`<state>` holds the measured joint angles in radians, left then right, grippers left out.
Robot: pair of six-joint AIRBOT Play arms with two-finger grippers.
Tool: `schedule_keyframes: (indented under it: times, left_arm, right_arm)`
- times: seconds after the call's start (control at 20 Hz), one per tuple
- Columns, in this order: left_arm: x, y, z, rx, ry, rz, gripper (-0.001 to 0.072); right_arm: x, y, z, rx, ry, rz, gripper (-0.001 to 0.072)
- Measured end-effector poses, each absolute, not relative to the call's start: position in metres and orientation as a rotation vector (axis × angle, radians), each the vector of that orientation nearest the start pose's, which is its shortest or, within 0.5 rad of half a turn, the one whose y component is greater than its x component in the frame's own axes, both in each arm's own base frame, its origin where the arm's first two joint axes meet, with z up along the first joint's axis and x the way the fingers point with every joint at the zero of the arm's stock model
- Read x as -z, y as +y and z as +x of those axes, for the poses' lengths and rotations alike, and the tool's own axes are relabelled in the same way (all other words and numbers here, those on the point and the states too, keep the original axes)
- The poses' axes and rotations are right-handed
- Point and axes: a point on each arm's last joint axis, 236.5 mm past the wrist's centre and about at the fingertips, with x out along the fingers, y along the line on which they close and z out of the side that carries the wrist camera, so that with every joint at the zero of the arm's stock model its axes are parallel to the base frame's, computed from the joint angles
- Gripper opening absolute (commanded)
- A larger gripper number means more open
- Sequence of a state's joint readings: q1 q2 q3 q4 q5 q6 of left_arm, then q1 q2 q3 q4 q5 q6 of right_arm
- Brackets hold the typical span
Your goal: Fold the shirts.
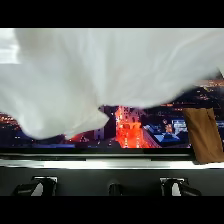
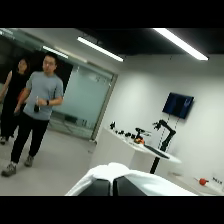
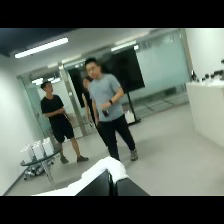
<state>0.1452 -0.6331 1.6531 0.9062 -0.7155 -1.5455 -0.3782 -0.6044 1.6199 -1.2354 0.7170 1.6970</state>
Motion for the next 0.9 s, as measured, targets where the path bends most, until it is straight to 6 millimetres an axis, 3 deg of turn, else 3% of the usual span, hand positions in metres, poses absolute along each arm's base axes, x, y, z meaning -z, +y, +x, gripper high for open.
schedule_keyframes:
  times: [0.1, 0.2, 0.35, 0.45, 0.65, 0.8, 0.9]
  left_arm:
    - [-0.574, -0.065, 0.211, 0.366, -0.350, -0.372, 0.0021]
    - [-0.570, -0.066, 0.213, 0.356, -0.325, -0.355, 0.0021]
    - [-0.529, -0.062, 0.248, 0.317, -0.152, -0.325, 0.0021]
    - [-0.478, -0.059, 0.291, 0.291, 0.041, -0.320, 0.0021]
    - [-0.324, -0.053, 0.390, 0.265, 0.488, -0.329, 0.0022]
    - [-0.202, -0.058, 0.449, 0.261, 0.756, -0.324, 0.0022]
    - [-0.143, -0.064, 0.477, 0.261, 0.848, -0.334, 0.0022]
  right_arm:
    - [-0.544, -0.033, 0.222, 0.105, -0.311, 0.272, 0.0045]
    - [-0.531, -0.035, 0.224, 0.125, -0.247, 0.261, 0.0045]
    - [-0.478, -0.045, 0.256, 0.154, -0.014, 0.222, 0.0044]
    - [-0.417, -0.056, 0.293, 0.157, 0.234, 0.210, 0.0044]
    - [-0.263, -0.076, 0.368, 0.118, 0.757, 0.272, 0.0044]
    - [-0.156, -0.073, 0.418, 0.073, 1.038, 0.284, 0.0045]
    - [-0.102, -0.066, 0.450, 0.065, 1.114, 0.294, 0.0046]
